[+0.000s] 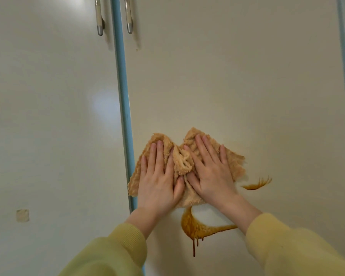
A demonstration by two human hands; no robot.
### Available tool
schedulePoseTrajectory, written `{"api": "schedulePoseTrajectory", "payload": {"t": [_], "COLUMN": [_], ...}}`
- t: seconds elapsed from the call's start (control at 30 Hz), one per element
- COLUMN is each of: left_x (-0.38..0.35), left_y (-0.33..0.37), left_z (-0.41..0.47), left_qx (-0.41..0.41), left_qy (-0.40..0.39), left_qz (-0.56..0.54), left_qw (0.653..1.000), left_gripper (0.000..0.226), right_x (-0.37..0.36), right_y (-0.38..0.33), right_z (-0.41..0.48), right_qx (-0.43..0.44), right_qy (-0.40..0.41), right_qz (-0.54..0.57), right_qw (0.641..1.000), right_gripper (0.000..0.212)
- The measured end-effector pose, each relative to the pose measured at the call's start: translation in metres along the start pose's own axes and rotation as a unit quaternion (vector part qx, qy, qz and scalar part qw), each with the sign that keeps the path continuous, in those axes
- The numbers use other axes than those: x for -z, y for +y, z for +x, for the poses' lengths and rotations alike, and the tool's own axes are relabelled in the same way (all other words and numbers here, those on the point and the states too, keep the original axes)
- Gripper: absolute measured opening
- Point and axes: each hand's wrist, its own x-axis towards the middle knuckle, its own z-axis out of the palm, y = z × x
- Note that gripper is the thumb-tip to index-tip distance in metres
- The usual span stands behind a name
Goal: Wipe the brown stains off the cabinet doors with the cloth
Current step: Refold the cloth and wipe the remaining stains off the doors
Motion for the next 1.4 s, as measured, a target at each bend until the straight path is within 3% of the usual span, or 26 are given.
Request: {"api": "schedulePoseTrajectory", "payload": {"t": [0.17,0.23,0.43,0.73,0.9,1.13,1.4], "left_x": [0.01,0.011,-0.011,-0.027,-0.037,-0.05,-0.07], "left_y": [0.015,0.017,0.021,0.065,0.112,0.179,0.249], "left_z": [0.001,0.002,0.004,0.024,0.046,0.075,0.09], "left_qx": [0.083,0.1,0.081,0.065,0.034,0.011,-0.047], "left_qy": [0.04,0.055,0.022,0.033,0.052,0.058,0.051], "left_qz": [-0.202,-0.229,-0.015,0.017,0.001,-0.015,-0.024], "left_qw": [0.975,0.967,0.996,0.997,0.998,0.998,0.997], "left_gripper": [0.06,0.058,0.071,0.071,0.069,0.068,0.067], "right_x": [0.01,0.013,-0.003,0.004,0.024,0.051,0.07], "right_y": [-0.006,-0.01,0.003,0.052,0.101,0.17,0.225], "right_z": [-0.008,-0.005,-0.007,-0.011,-0.019,-0.029,-0.063], "right_qx": [-0.082,-0.121,-0.015,0.011,-0.03,-0.162,-0.27], "right_qy": [0.043,0.071,0.037,0.086,0.087,0.079,0.098], "right_qz": [0.19,0.235,0.044,0.005,-0.005,-0.01,0.0], "right_qw": [0.977,0.962,0.998,0.996,0.996,0.983,0.958], "right_gripper": [0.041,0.037,0.05,0.05,0.057,0.08,0.085]}}
